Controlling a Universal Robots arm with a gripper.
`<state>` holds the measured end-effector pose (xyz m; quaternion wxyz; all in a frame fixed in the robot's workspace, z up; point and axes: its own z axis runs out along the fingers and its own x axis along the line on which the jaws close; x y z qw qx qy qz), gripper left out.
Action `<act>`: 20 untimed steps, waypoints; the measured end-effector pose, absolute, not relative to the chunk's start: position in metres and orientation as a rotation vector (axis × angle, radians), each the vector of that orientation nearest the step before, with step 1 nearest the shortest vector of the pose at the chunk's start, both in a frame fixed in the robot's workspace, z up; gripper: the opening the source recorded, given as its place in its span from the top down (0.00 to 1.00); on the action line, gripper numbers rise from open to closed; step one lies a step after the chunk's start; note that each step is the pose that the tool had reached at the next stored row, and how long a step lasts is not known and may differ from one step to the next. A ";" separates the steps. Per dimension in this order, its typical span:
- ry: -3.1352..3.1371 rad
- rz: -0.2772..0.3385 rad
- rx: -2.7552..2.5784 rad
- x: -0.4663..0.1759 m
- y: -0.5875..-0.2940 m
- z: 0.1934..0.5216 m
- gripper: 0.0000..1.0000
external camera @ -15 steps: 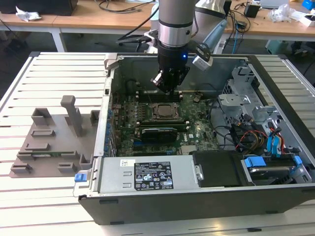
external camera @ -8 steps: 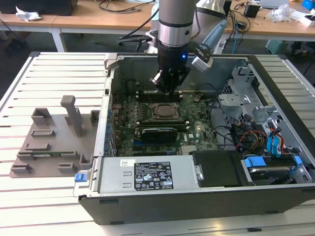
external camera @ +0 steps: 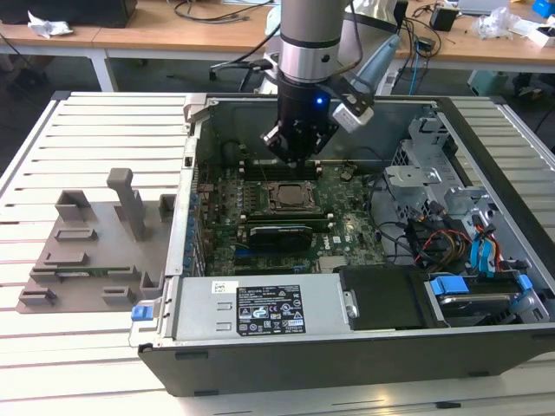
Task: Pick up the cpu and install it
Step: 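Install the first cpu locking lever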
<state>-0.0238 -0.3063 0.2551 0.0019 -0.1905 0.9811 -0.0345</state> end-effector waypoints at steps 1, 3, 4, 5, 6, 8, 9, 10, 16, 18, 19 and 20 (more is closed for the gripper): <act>3.084 -0.108 -0.572 -0.024 -0.306 0.255 0.89; 3.099 -0.109 -0.494 -0.024 -0.306 0.255 0.89; 3.103 -0.108 -0.472 -0.024 -0.306 0.255 0.89; 3.108 -0.107 -0.443 -0.024 -0.306 0.255 0.89; 3.112 -0.105 -0.419 -0.024 -0.306 0.255 0.89; 3.124 -0.105 -0.333 -0.024 -0.306 0.255 0.89; 3.128 -0.105 -0.296 -0.024 -0.306 0.254 0.89; 3.132 -0.105 -0.265 -0.024 -0.306 0.254 0.89; 3.139 -0.100 -0.186 -0.024 -0.306 0.260 0.89; 3.140 -0.100 -0.180 -0.024 -0.306 0.267 0.89; 3.140 -0.100 -0.179 -0.024 -0.306 0.270 0.89; 3.140 -0.100 -0.179 -0.024 -0.306 0.272 0.89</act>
